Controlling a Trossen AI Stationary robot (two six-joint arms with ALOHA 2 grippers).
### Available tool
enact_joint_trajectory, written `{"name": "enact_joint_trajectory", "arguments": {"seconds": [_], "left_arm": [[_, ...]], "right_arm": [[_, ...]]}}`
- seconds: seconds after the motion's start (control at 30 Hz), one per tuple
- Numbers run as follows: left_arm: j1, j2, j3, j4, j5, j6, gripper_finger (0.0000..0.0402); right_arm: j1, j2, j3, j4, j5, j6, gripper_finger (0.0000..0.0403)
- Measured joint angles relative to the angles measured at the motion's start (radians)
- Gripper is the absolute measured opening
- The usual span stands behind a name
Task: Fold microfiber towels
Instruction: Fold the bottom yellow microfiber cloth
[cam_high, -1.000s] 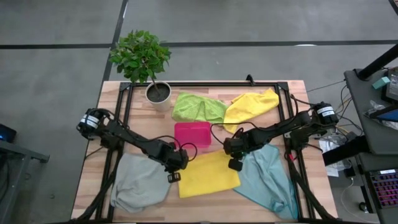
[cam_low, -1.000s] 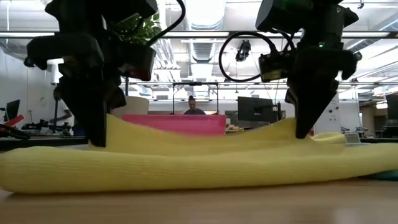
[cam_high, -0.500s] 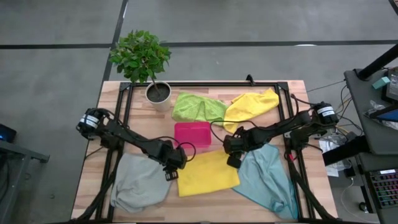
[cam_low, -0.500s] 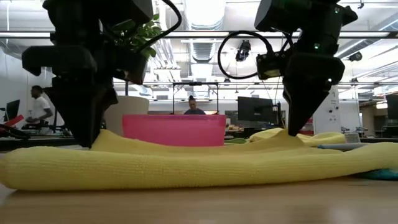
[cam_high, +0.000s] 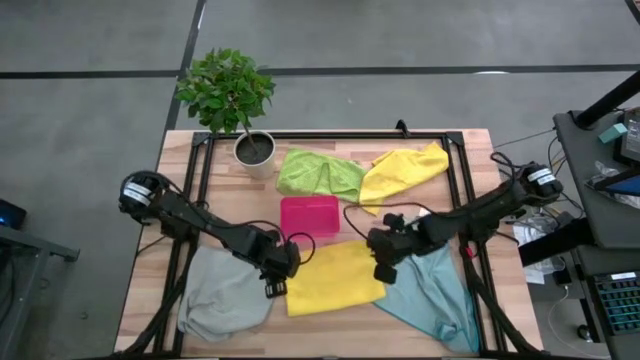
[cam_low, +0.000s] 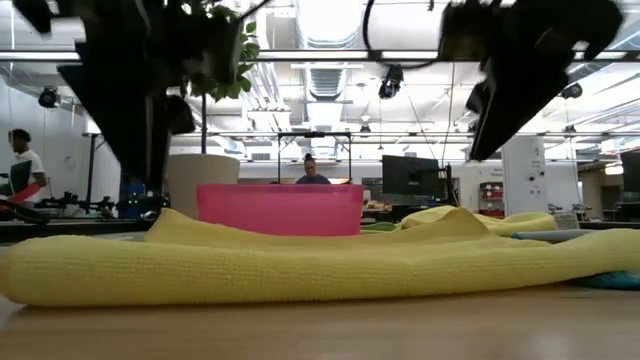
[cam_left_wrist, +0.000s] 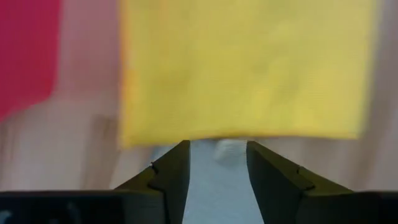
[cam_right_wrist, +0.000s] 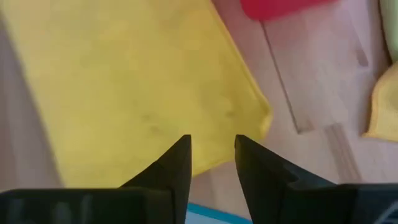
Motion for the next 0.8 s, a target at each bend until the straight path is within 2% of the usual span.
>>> {"name": "enact_joint_trajectory", "arguments": {"seconds": [0.1,0.23,0.37,0.43,0.7,0.8], "left_arm": [[-0.034,0.000,0.016,0.078,-0.001,0.000,0.0141],[-0.083,0.000,0.018,0.220,-0.033,-0.008,0.0141],[-0.126,0.008,0.015,0.310,-0.087,-0.019,0.0141],[-0.141,0.020,0.013,0.349,-0.119,-0.020,0.0141],[-0.209,0.108,0.016,0.462,-0.145,-0.030,0.0141],[-0.232,0.141,0.050,0.454,-0.097,-0.045,0.0142]], "right_arm": [[0.069,-0.004,-0.005,0.028,0.082,0.017,0.0108],[0.141,0.015,-0.007,0.082,0.123,0.043,0.0102],[0.160,0.039,-0.007,0.131,0.088,0.209,0.0107],[0.163,0.051,-0.008,0.129,0.062,0.240,0.0120],[0.228,0.084,-0.008,0.147,0.054,0.148,0.0196],[0.266,0.091,-0.007,0.175,0.029,0.043,0.0213]]}}
